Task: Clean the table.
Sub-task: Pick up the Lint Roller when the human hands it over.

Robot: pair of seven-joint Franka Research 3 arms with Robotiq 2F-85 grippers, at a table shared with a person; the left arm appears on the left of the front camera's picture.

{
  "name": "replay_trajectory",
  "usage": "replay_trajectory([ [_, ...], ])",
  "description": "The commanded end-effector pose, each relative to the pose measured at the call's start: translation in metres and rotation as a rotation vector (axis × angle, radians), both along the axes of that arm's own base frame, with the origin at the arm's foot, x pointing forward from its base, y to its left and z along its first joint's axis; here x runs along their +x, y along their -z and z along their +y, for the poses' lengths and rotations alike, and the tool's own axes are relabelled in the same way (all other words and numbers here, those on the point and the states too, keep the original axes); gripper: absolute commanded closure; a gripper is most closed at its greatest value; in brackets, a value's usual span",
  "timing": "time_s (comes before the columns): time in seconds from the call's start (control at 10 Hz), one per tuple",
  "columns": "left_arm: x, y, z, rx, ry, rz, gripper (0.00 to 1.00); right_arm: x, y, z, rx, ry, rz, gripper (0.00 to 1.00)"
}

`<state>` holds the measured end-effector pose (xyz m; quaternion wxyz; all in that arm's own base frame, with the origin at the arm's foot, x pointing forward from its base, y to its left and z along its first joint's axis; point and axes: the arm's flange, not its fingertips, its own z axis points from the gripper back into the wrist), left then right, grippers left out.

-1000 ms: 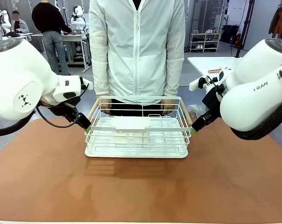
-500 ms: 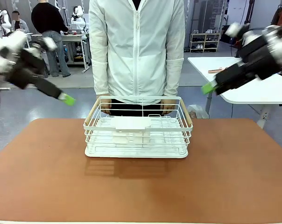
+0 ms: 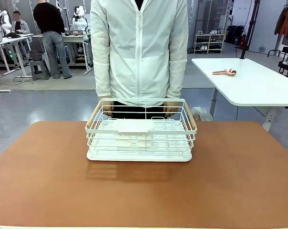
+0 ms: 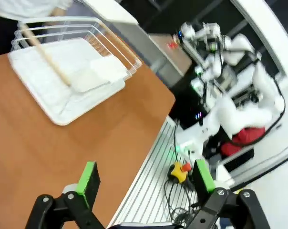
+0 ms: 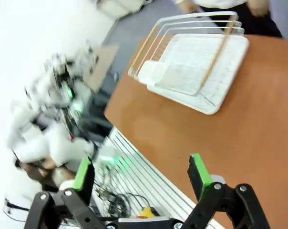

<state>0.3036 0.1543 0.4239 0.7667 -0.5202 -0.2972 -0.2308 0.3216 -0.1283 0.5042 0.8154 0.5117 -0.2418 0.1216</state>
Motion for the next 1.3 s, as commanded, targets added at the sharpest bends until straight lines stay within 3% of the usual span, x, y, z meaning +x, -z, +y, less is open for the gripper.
replay_trajectory([
  [0.0, -0.001, 0.011, 0.037, -0.116, -0.125, 0.047, 0.00, 0.004, 0.016, -0.047, 0.086, 0.101, 0.086, 0.00],
  [0.3, -0.023, 0.042, 0.102, -0.316, -0.305, 0.165, 0.00, -0.017, 0.060, -0.112, 0.187, 0.213, 0.188, 0.00],
  [0.6, -0.013, 0.041, 0.095, -0.301, -0.311, 0.197, 0.00, -0.014, 0.098, -0.128, 0.225, 0.256, 0.266, 0.00],
  [0.7, -0.007, 0.037, 0.087, -0.279, -0.309, 0.200, 0.00, -0.005, 0.100, -0.128, 0.220, 0.276, 0.264, 0.00],
  [0.8, -0.023, 0.055, 0.099, -0.325, -0.334, 0.221, 0.00, -0.028, 0.100, -0.131, 0.237, 0.273, 0.273, 0.00],
  [1.2, -0.023, 0.055, 0.099, -0.325, -0.334, 0.221, 0.00, -0.028, 0.100, -0.131, 0.237, 0.273, 0.273, 0.00],
])
